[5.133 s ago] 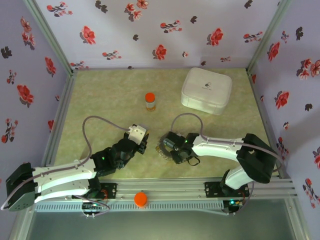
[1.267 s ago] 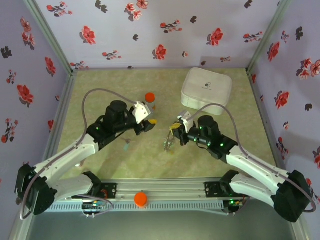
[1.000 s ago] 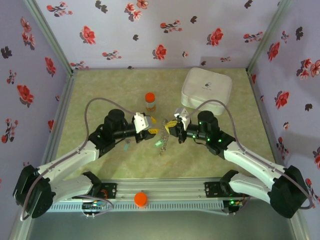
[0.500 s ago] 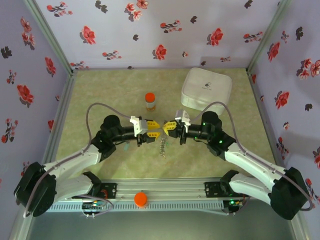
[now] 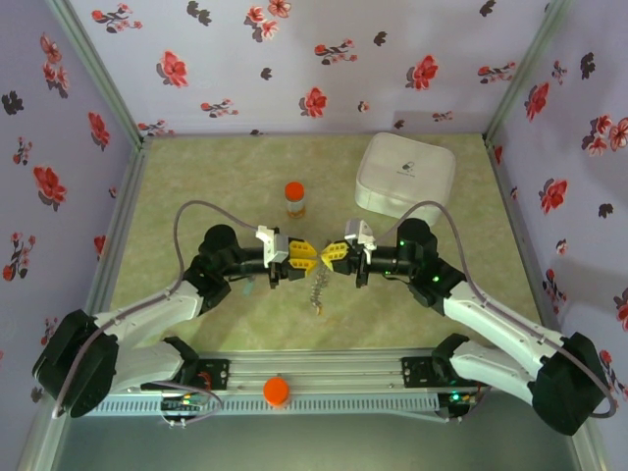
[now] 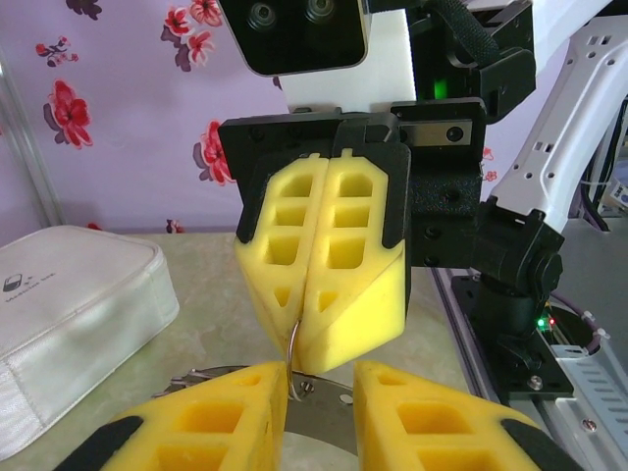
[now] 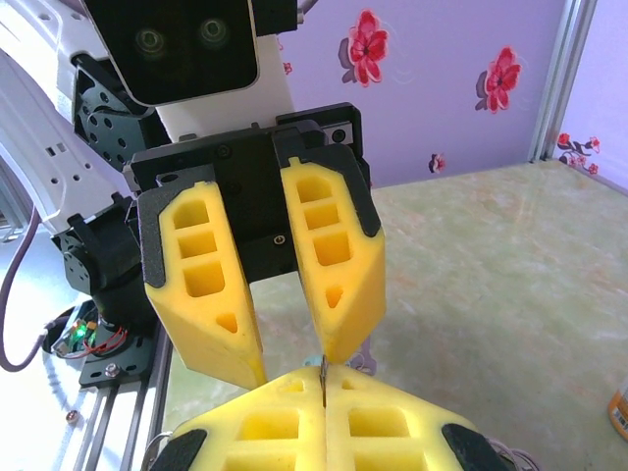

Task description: Put the keys on the keyring

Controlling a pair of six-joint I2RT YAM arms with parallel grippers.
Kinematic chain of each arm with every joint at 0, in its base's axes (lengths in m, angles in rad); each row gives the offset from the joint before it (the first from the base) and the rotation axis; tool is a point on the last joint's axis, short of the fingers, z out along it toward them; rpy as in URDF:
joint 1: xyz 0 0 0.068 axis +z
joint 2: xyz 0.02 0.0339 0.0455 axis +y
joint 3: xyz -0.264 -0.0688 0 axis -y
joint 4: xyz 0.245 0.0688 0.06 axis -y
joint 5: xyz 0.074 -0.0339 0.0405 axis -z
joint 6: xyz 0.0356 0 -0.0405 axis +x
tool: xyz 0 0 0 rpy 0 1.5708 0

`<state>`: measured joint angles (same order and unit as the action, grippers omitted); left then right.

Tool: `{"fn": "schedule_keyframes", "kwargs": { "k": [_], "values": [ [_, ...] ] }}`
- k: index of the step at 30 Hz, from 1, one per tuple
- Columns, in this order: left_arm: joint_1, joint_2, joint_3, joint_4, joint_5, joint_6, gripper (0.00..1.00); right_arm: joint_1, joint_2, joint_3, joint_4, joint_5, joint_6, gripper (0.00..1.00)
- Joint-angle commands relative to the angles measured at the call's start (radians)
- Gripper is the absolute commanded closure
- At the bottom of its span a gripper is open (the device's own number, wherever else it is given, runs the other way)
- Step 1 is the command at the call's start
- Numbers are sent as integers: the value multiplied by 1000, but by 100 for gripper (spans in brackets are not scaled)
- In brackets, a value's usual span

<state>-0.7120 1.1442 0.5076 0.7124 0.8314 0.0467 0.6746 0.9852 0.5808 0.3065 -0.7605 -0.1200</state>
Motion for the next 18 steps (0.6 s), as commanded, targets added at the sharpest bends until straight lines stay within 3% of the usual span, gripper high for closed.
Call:
{"fn": "schedule_keyframes", "kwargs": {
  "k": [1, 10, 12, 15, 18],
  "values": [
    [2, 10, -6, 23, 23, 1, 74, 22, -17, 43, 59, -40, 23, 100],
    [0, 1, -11, -13, 19, 28, 76, 62, 18, 61, 76, -39, 22, 100],
    [0, -14, -23, -6, -22, 42, 68, 62, 5, 59, 46, -5, -1, 100],
    [0, -44, -30, -42, -96, 89, 67, 61, -31, 62, -70, 62, -84, 100],
    [0, -54, -27, -64, -100, 103, 68, 62, -61, 50, -89, 70, -99, 100]
  ]
}}
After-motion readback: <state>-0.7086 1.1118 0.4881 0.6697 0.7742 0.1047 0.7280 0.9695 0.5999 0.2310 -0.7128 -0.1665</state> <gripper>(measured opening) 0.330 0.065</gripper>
